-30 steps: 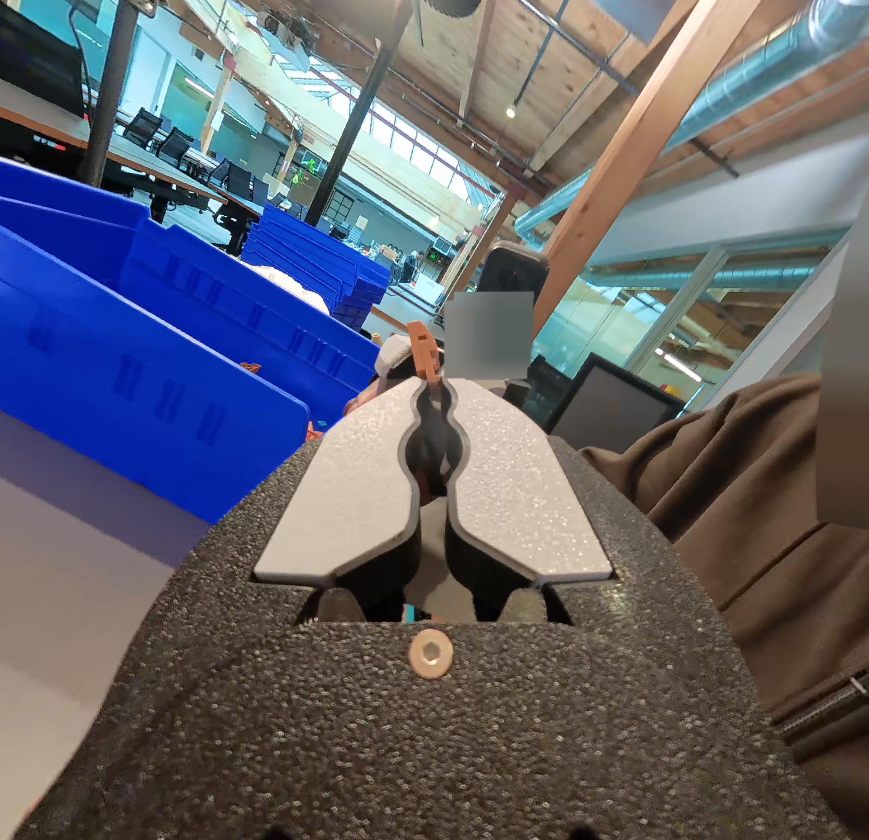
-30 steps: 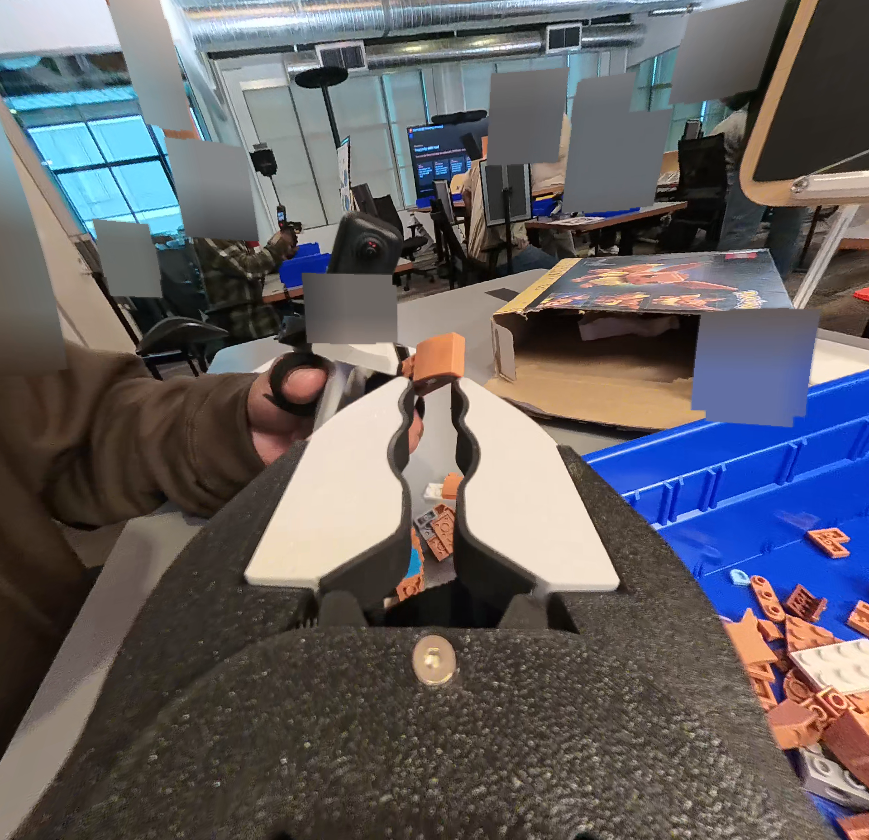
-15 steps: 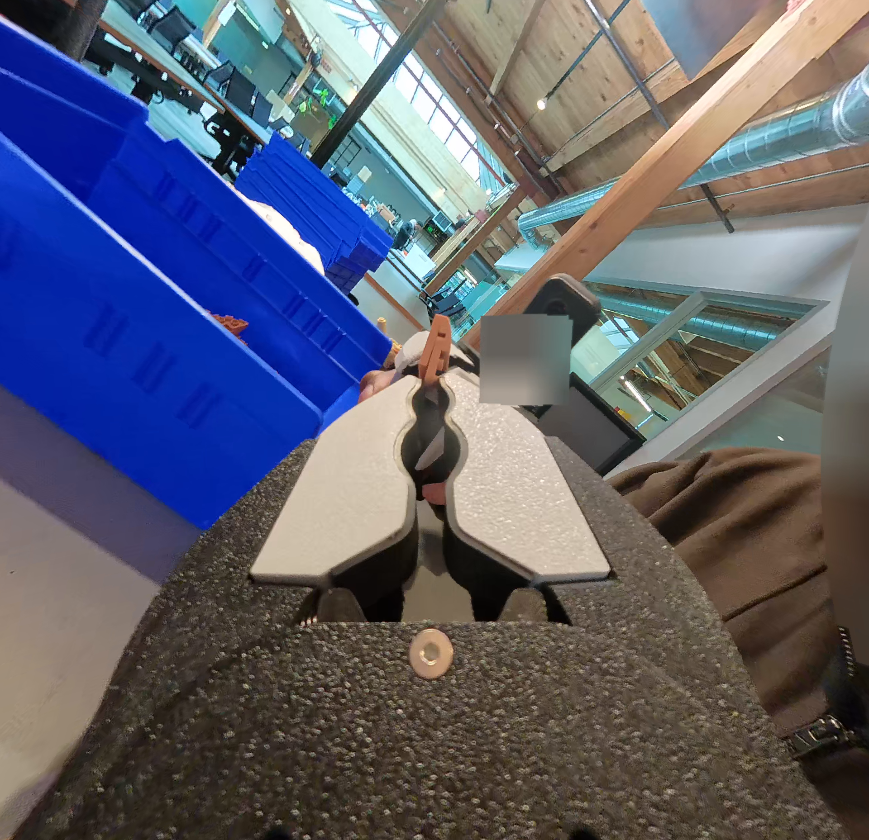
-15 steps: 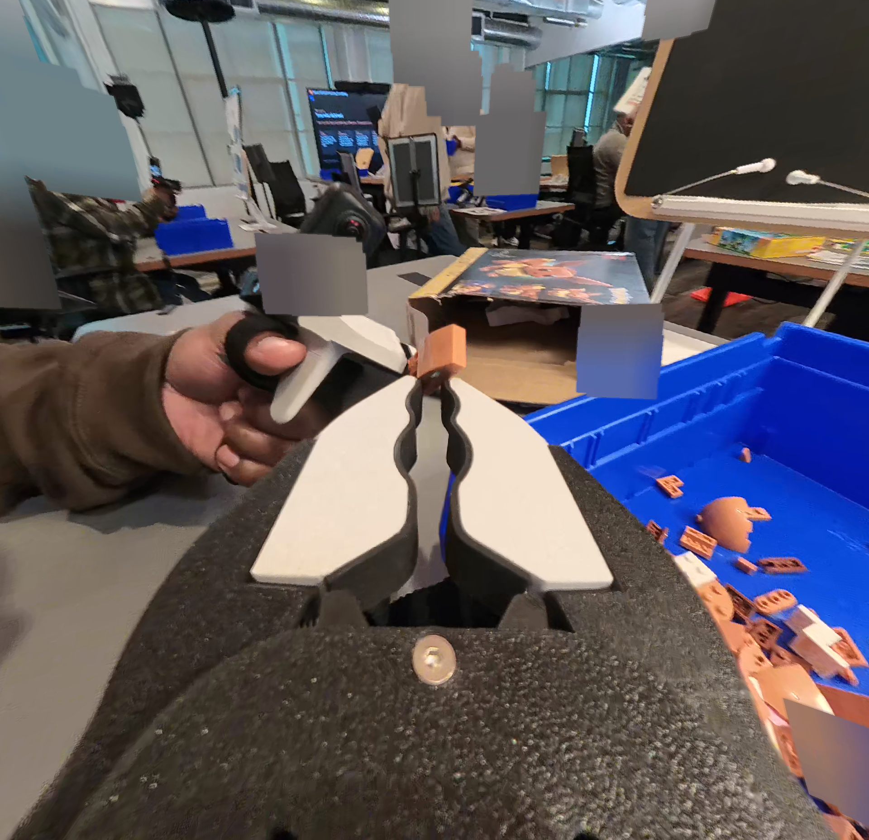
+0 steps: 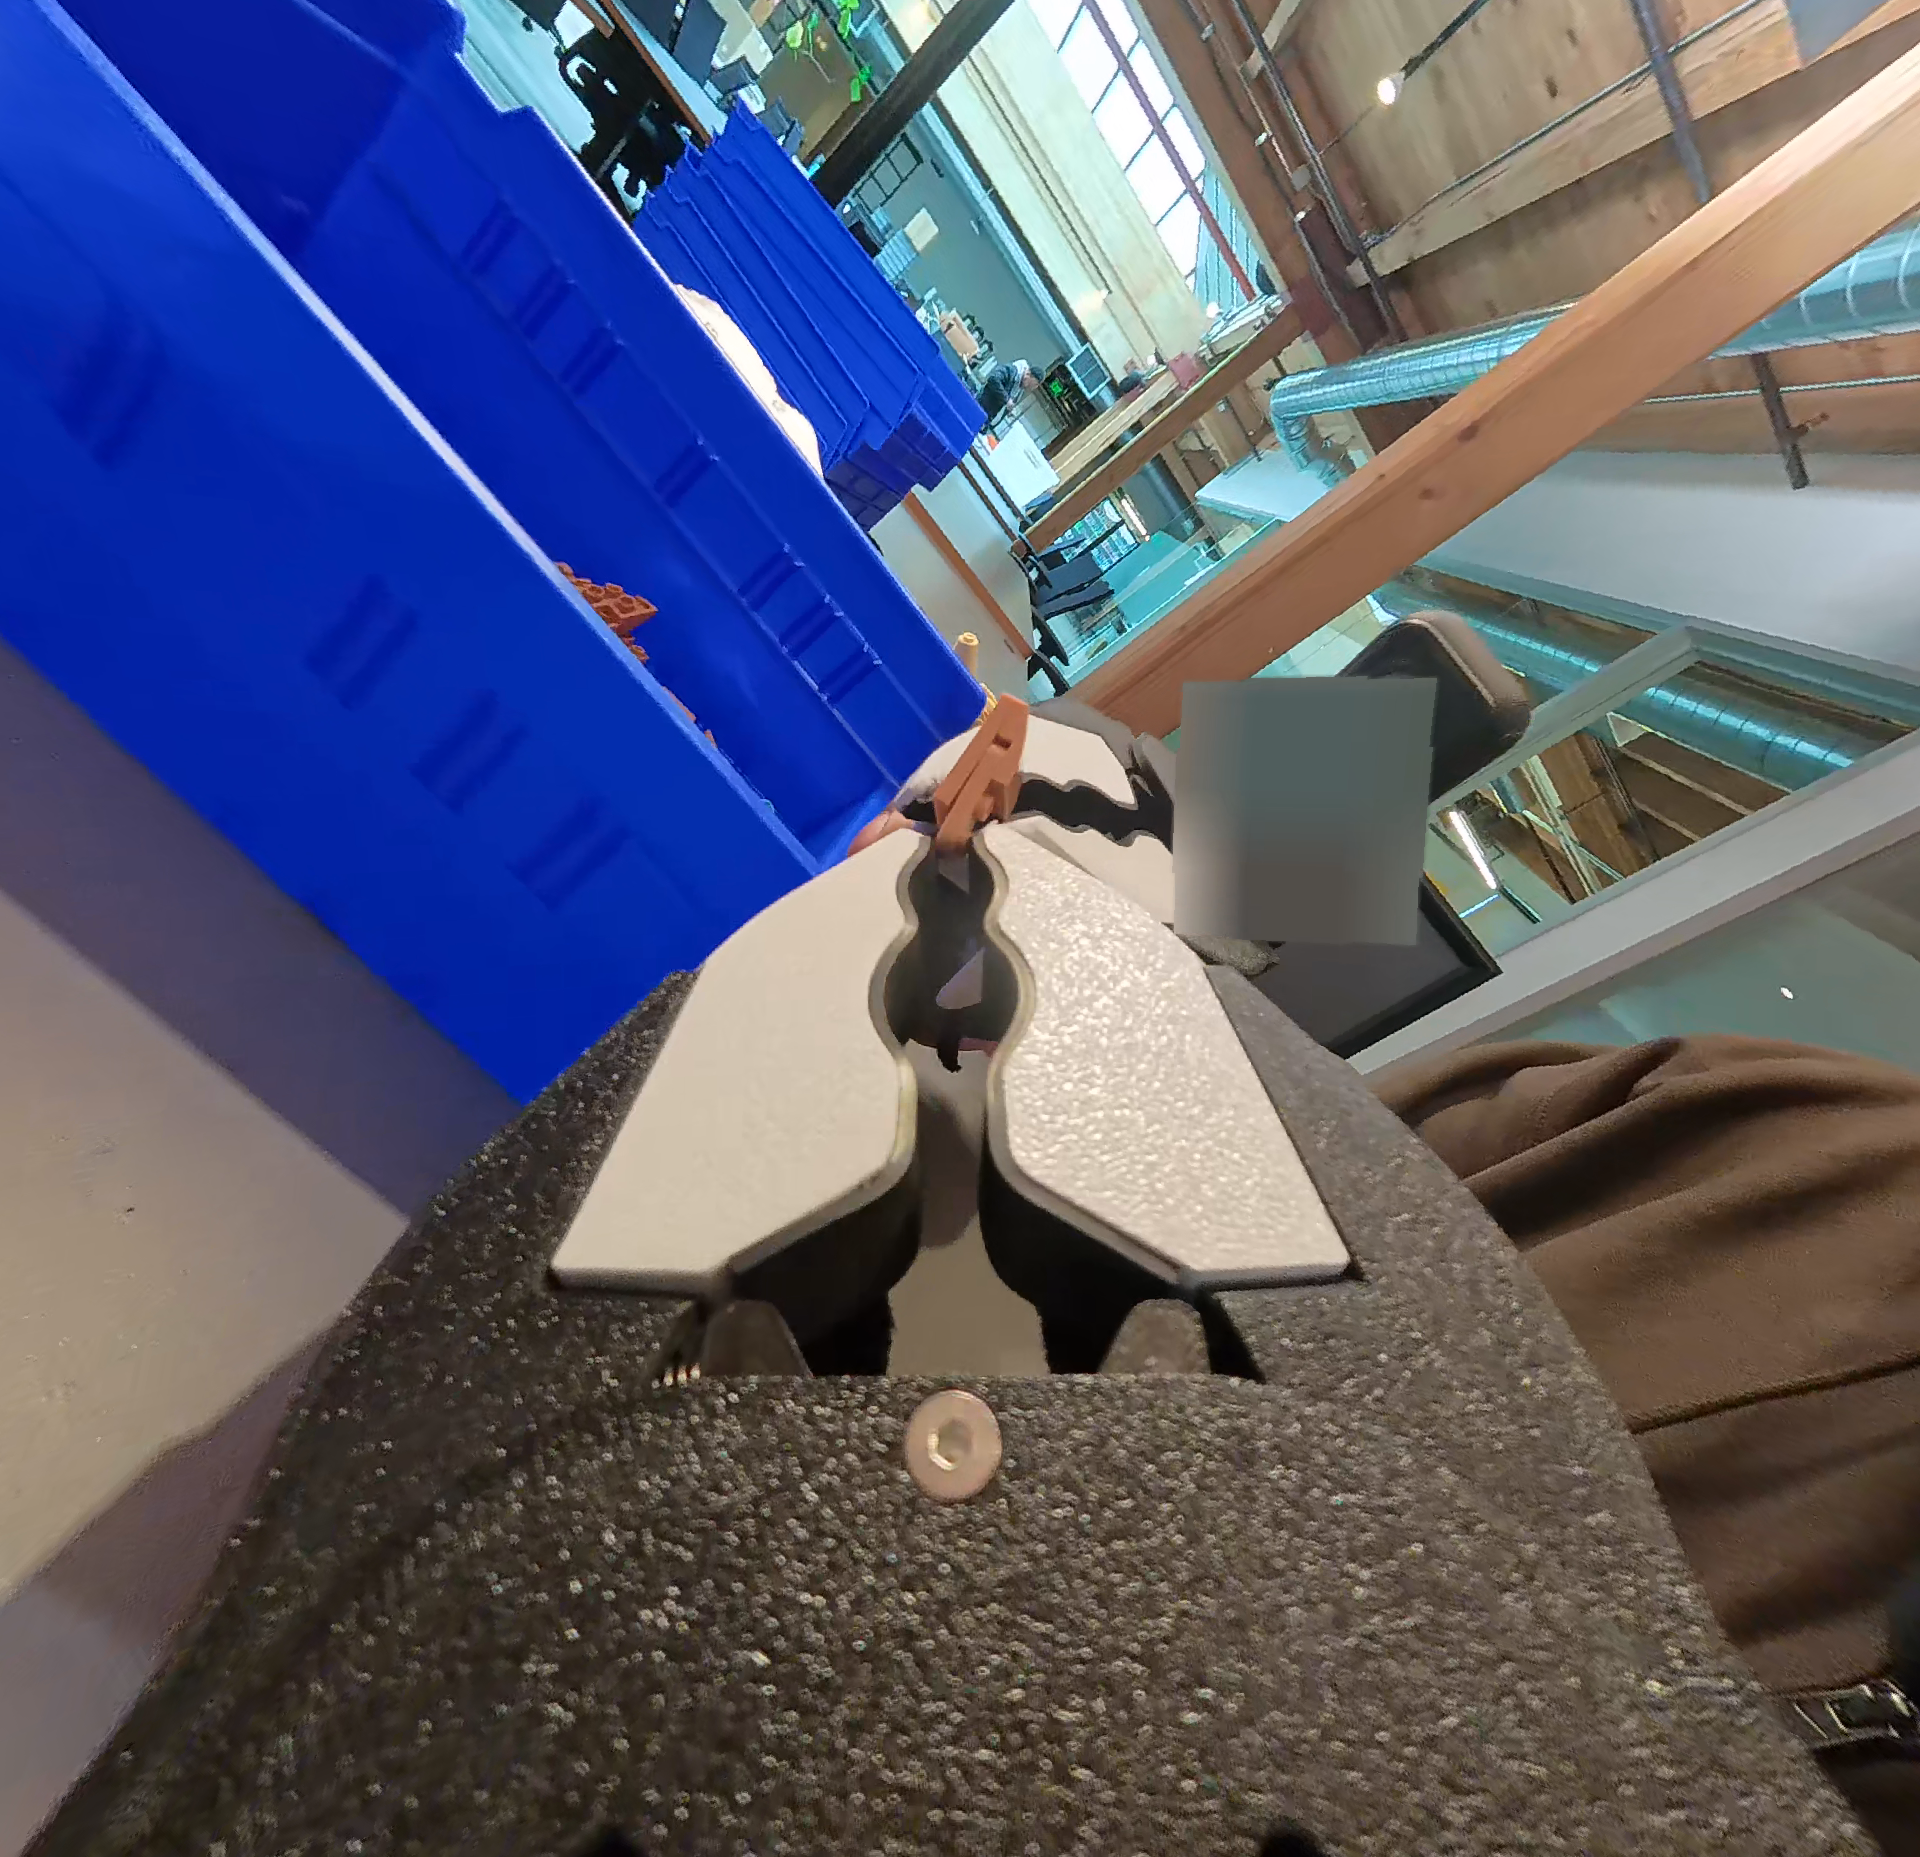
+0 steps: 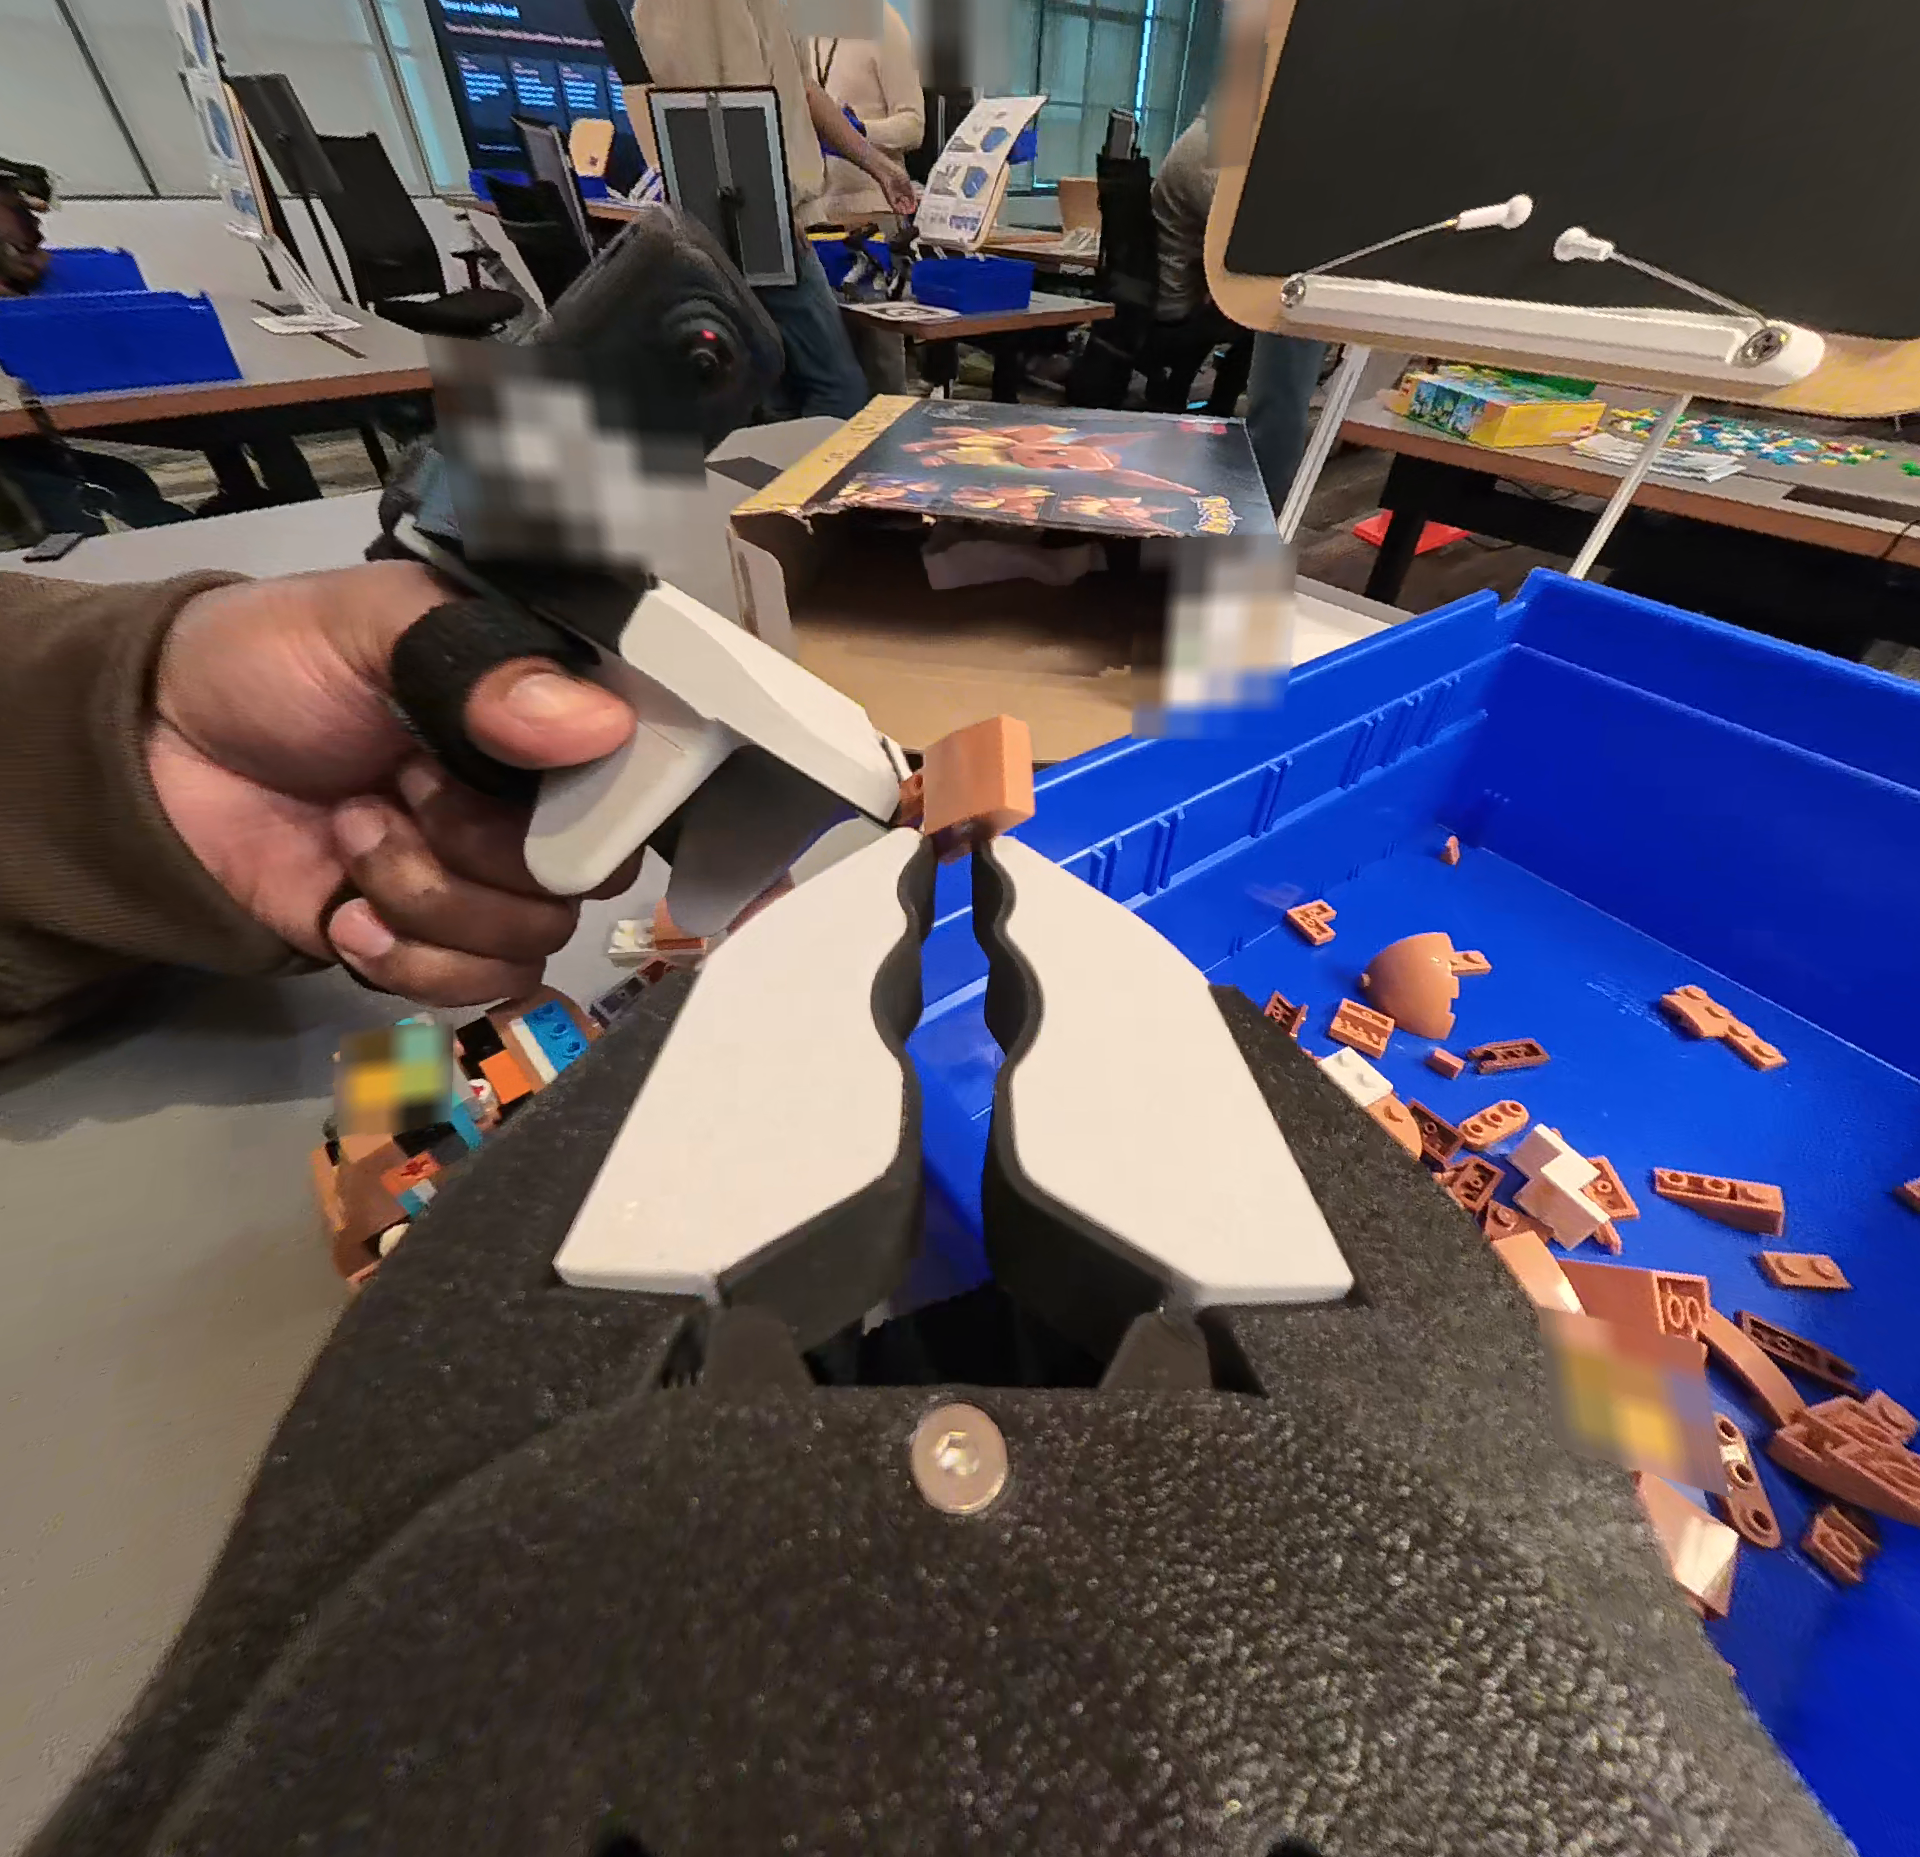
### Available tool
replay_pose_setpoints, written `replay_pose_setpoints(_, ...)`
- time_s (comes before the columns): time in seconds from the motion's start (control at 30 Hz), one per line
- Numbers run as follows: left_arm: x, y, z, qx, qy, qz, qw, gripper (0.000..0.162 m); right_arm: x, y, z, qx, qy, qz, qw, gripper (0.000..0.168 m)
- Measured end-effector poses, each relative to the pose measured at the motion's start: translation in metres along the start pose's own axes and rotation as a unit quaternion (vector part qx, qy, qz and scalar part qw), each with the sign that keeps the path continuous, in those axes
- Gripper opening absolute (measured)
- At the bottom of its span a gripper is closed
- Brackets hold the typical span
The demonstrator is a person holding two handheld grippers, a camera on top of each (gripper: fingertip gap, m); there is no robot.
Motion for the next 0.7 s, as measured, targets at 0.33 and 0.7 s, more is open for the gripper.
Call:
replay_pose_setpoints(0.33,-0.003,0.004,0.004,-0.043,0.032,-0.008,0.999,0.006,0.002,0.001,0.002,0.018,-0.007,-0.011,1.0,0.004)
replay_pose_setpoints(0.7,-0.017,0.027,0.006,-0.103,0.084,-0.025,0.991,0.004,0.012,-0.002,0.022,0.024,0.11,-0.002,0.994,0.0)
Point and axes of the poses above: each gripper's, where its closed fingertips meet, y out along the fingers, x out of its underside, z = x × y across the jaws, the point moved 8 cm from there along -y, back along the fingers, and after that the axes turned 13 degrees about -y, right-handed, at the moved point
